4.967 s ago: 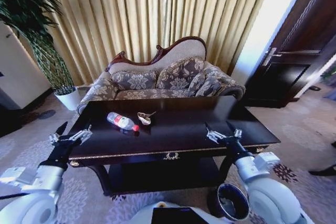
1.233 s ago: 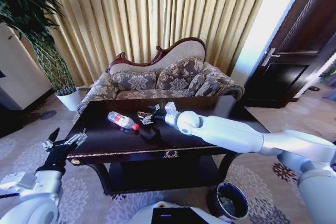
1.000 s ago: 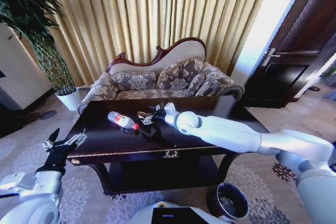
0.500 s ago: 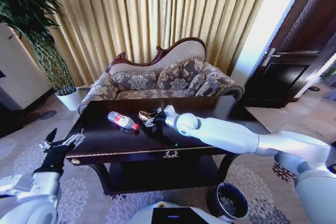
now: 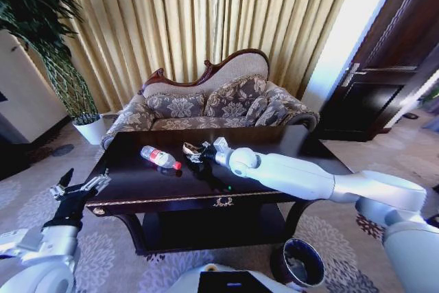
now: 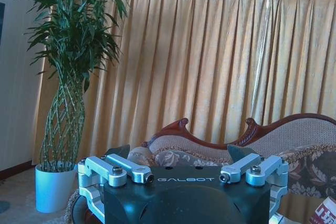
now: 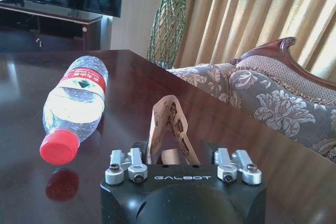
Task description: Move to the front of the table and place the trash on the table into the trash bin.
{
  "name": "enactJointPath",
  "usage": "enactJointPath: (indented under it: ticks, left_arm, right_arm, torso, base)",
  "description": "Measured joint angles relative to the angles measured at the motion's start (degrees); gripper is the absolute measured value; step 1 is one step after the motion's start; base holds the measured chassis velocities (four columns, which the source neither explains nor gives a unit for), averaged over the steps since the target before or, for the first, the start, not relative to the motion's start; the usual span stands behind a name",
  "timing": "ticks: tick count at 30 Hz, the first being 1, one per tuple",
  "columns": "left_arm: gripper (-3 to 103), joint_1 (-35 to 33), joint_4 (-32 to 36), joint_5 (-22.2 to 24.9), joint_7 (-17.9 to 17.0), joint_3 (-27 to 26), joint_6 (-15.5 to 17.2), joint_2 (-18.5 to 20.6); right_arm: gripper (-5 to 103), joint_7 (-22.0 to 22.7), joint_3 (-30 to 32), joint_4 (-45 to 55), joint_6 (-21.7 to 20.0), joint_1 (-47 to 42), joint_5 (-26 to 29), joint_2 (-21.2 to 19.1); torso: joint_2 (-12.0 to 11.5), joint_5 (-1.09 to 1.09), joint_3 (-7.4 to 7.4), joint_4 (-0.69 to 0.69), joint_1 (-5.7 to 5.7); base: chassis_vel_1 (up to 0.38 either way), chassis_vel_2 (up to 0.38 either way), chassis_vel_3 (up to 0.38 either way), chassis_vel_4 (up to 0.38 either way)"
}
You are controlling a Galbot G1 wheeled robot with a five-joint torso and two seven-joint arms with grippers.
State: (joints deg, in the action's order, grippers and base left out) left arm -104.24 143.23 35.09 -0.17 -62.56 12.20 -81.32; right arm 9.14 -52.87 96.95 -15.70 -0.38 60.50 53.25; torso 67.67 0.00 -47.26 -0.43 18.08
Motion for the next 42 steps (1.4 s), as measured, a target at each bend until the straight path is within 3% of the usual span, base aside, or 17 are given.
enactJointPath:
  ticks: [1, 3, 5, 7, 14, 22, 25, 26, 29, 31, 34, 36, 38, 39, 42]
  left_arm:
    - [100, 0.00, 0.00, -0.01, 0.00, 0.00, 0.00, 0.00]
    - [100, 0.00, 0.00, -0.01, 0.00, 0.00, 0.00, 0.00]
    - [100, 0.01, 0.00, -0.02, 0.00, 0.00, 0.00, -0.04]
    - [100, -0.01, 0.00, -0.02, 0.00, 0.00, 0.00, -0.05]
    - [100, -0.02, 0.00, -0.02, -0.03, -0.34, -0.07, 0.02]
    - [100, 0.64, 0.00, -0.03, -0.09, 0.11, -0.05, -0.25]
    - [100, 0.67, 0.00, -0.05, -0.10, 0.36, -0.02, -0.62]
    - [100, 0.67, 0.00, -0.05, -0.10, 0.36, -0.02, -0.62]
    - [100, 0.87, 0.00, 0.38, -0.09, 0.36, -0.07, -0.30]
    - [100, 0.91, 0.01, 0.53, -0.08, 0.36, -0.08, -0.22]
    - [100, 0.83, -0.19, 1.31, -0.06, 0.89, -0.42, 0.80]
    - [100, 0.81, -0.46, 1.45, -0.05, 0.95, -0.57, 1.17]
    - [100, 0.91, -1.32, 2.02, 0.10, 1.05, -0.86, 2.53]
    - [100, 0.91, -1.32, 2.02, 0.10, 1.05, -0.86, 2.53]
    - [100, 1.10, -3.00, 2.56, 0.25, 1.88, -1.28, 4.54]
  right_arm:
    - [54, 0.01, 0.00, -0.05, 0.12, -0.07, -0.04, -0.01]
    - [54, 0.01, 0.00, -0.06, 0.14, -0.14, -0.06, -0.01]
    - [37, 0.14, 0.03, -0.07, 0.30, -0.30, -0.11, 0.04]
    - [37, 0.18, 0.04, -0.07, 0.32, -0.31, -0.12, 0.08]
    - [5, 2.67, 0.23, 1.11, 0.34, -0.02, 0.78, -0.22]
    - [0, 5.68, 1.27, 3.04, 0.26, 1.05, 3.48, -1.96]
    - [0, 11.11, 6.37, 5.88, 0.13, -1.66, 5.58, -3.58]
    - [0, 11.11, 6.37, 5.88, 0.13, -1.66, 5.58, -3.58]
    - [0, 16.24, 14.78, 9.54, 0.09, -5.91, 6.31, -6.79]
    - [0, 16.84, 16.29, 10.18, 0.08, -6.91, 6.25, -7.42]
    - [0, 19.14, 30.18, 16.56, 0.03, -17.48, 5.01, -13.39]
    - [0, 19.42, 33.24, 18.06, 0.02, -19.89, 4.86, -14.71]
    - [0, 19.86, 43.88, 23.32, -0.04, -30.00, 2.74, -19.72]
    - [0, 19.86, 43.88, 23.32, -0.04, -30.00, 2.74, -19.72]
    - [0, 21.70, 58.05, 29.63, 0.85, -47.73, -2.04, -24.19]
  torso:
    - [0.00, 0.00, 0.00, 0.00, 0.00]
    - [0.00, 0.00, 0.00, 0.00, 0.00]
    - [0.00, 0.00, 0.00, 0.00, 0.00]
    - [0.00, 0.00, 0.00, 0.00, 0.00]
    - [0.00, 0.01, 0.00, 0.01, 0.00]
    - [0.00, 0.00, 0.00, 0.00, 0.00]
    - [0.00, 0.01, 0.00, 0.01, 0.00]
    - [0.00, 0.01, 0.00, 0.01, 0.00]
    - [0.01, 0.00, 0.00, 0.00, 0.00]
    - [0.00, 0.00, 0.00, 0.01, 0.00]
    - [0.00, 0.03, 0.00, -0.01, 0.00]
    - [0.00, 0.03, 0.00, -0.02, 0.00]
    - [0.01, 0.00, 0.01, -0.02, 0.00]
    - [0.01, 0.00, 0.01, -0.02, 0.00]
    - [0.01, 0.01, 0.01, -0.03, 0.00]
  base:
    - [0.000, 0.000, 0.000, 0.000]
    - [0.000, 0.000, 0.000, 0.000]
    - [0.000, 0.000, 0.000, 0.000]
    - [0.000, 0.000, 0.000, 0.000]
    - [0.000, 0.000, 0.000, 0.000]
    - [0.000, 0.000, 0.000, 0.000]
    - [0.000, 0.000, 0.000, 0.000]
    - [0.000, 0.000, 0.000, 0.000]
    - [0.000, 0.000, 0.000, 0.000]
    - [0.000, 0.000, 0.000, 0.000]
    - [0.000, 0.000, 0.000, 0.000]
    - [0.000, 0.000, 0.000, 0.000]
    - [0.000, 0.000, 0.000, 0.000]
    - [0.000, 0.000, 0.000, 0.000]
    - [0.000, 0.000, 0.000, 0.000]
